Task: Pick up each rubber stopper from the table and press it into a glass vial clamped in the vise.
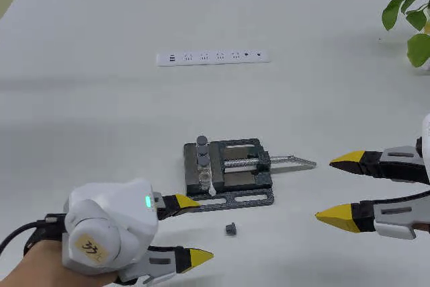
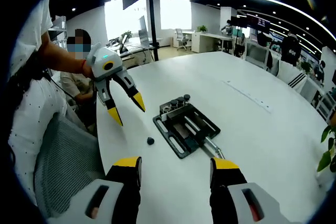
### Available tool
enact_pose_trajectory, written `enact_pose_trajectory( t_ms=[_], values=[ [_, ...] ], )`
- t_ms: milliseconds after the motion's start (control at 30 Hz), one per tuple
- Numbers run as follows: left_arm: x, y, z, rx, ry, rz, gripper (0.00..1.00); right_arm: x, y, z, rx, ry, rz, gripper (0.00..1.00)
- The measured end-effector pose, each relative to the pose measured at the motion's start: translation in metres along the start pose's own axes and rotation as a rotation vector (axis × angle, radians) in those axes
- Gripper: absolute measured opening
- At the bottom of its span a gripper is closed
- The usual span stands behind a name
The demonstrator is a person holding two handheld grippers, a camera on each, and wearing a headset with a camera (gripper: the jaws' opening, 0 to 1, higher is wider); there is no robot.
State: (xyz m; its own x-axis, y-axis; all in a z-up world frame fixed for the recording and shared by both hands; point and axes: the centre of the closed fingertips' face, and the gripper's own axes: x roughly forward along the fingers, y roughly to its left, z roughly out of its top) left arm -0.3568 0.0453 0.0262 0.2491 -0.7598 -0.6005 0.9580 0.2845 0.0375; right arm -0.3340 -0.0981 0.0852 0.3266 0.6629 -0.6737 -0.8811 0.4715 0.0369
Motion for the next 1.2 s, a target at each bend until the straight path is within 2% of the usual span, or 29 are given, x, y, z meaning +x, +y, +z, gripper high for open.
enact_pose_trajectory(
  t_ms=[133,333,567,600,833,1200],
  values=[
    [0.014,0.001,-0.011,0.015,0.048,-0.013,0.28,-0.002,-0.001,-0.005,0.01,-0.004,-0.002,0.49],
    [0.029,0.0,-0.011,0.048,0.074,-0.029,0.19,-0.005,0.001,-0.012,0.018,-0.007,0.003,0.51],
    [0.045,0.002,-0.017,0.057,0.107,-0.034,0.17,-0.007,0.002,-0.019,0.029,0.0,-0.001,0.5],
    [0.048,0.002,-0.02,0.07,0.122,-0.036,0.16,-0.008,0.001,-0.02,0.031,-0.002,-0.004,0.5],
    [0.056,0.005,-0.024,0.067,0.136,-0.043,0.13,-0.01,0.0,-0.021,0.037,-0.007,-0.014,0.49],
    [0.06,0.003,-0.023,0.055,0.142,-0.056,0.07,-0.012,-0.002,-0.023,0.045,-0.01,-0.022,0.48]
  ],
)
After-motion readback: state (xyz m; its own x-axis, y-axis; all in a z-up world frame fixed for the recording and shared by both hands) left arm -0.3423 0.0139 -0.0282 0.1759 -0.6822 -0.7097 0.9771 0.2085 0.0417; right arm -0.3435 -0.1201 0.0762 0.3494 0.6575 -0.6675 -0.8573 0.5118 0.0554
